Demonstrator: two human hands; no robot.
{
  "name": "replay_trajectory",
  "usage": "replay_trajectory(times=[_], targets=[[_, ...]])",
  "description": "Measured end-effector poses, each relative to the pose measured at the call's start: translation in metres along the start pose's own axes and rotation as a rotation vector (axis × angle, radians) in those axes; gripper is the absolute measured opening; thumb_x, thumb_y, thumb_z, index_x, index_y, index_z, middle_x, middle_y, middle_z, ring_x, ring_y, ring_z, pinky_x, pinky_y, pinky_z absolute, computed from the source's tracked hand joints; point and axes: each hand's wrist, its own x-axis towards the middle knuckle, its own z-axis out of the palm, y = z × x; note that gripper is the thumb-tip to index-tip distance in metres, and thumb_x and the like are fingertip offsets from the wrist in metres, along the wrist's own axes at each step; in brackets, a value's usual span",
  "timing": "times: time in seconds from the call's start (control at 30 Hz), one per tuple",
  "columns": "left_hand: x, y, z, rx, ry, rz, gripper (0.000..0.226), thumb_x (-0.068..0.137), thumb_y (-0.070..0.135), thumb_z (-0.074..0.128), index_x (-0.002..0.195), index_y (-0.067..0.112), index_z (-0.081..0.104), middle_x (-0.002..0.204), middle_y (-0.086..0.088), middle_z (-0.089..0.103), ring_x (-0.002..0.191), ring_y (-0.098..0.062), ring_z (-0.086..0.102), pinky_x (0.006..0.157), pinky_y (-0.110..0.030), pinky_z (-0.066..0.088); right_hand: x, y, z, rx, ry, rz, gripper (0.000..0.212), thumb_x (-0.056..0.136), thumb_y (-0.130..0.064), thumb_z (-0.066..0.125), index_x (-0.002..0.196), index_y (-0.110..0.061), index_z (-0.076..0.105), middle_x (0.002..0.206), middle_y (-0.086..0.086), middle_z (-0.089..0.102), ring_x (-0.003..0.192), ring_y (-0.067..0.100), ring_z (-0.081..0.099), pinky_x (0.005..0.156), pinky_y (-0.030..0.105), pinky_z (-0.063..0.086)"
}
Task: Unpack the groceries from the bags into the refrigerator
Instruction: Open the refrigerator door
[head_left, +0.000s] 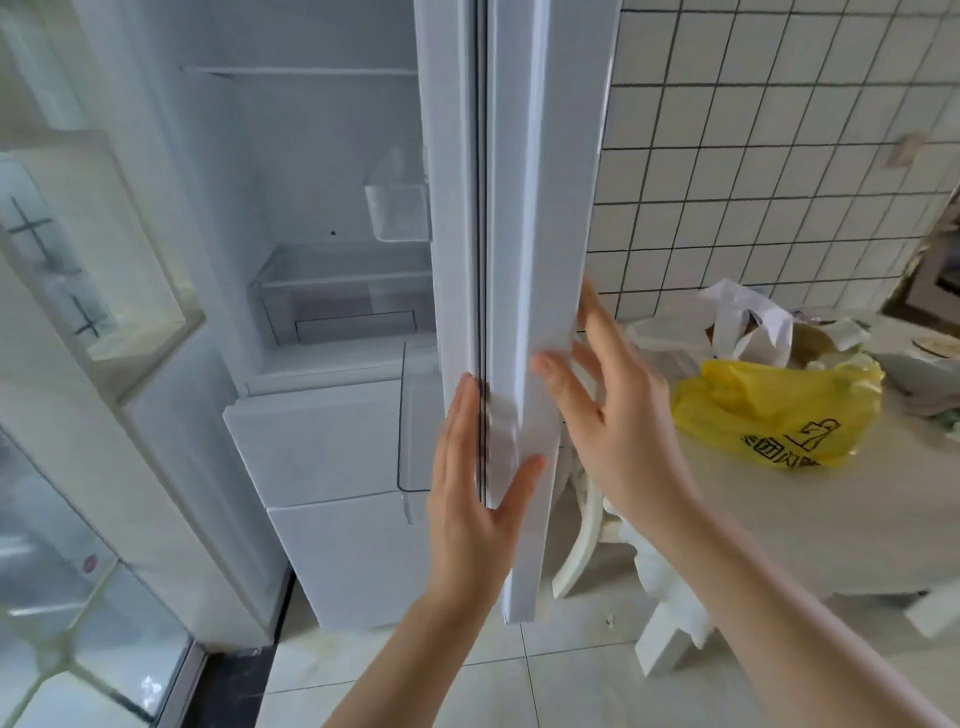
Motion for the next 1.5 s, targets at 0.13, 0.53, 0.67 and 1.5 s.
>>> replay_trajectory(times=[0.13,0.53,0.67,1.5], targets=[[-0.006,0.002,0.056,0.061,0.032,0.112,0.074,0.090,0.022,0.065,0.151,0.013,0.023,0.156,-0.006,0.029,0.145,-0.022,0.029,0.117,-0.039,0.029,0.002,0.025,-0.040,0.087,0.004,0.058,0.053,0.096,-0.019,0.055,0.145,-0.014,0.036,0.140,-0.003,0.052,0.120,0.004,0.055,0.100,0.033,0.048],[-0.010,0.017,0.221,0.147,0.194,0.155,0.064,0.090,0.010,0.063,0.144,0.001,0.030,0.157,0.002,0.025,0.144,-0.031,0.030,0.116,-0.043,0.029,0.025,0.112,-0.151,0.347,-0.057,0.110,0.049,0.092,0.001,0.057,0.138,0.001,0.041,0.122,0.007,0.063,0.113,0.011,0.061,0.097,0.022,0.046],[-0.008,0.015,0.252,0.198,0.172,0.166,0.064,0.089,0.010,0.063,0.143,0.002,0.029,0.154,-0.004,0.026,0.145,-0.031,0.027,0.117,-0.041,0.026,0.036,0.142,-0.171,0.384,-0.058,0.107,0.049,0.092,0.000,0.057,0.138,0.003,0.040,0.125,0.013,0.061,0.117,0.018,0.059,0.101,0.028,0.046],[-0.003,0.043,0.352,0.574,0.378,-0.120,0.062,0.092,0.003,0.063,0.146,0.000,0.032,0.155,-0.012,0.030,0.146,-0.015,0.026,0.116,-0.024,0.026,0.075,0.246,-0.243,0.258,-0.509,0.038,0.033,0.093,-0.026,0.059,0.125,-0.018,0.051,0.120,-0.011,0.063,0.089,-0.006,0.060,0.081,0.005,0.047]])
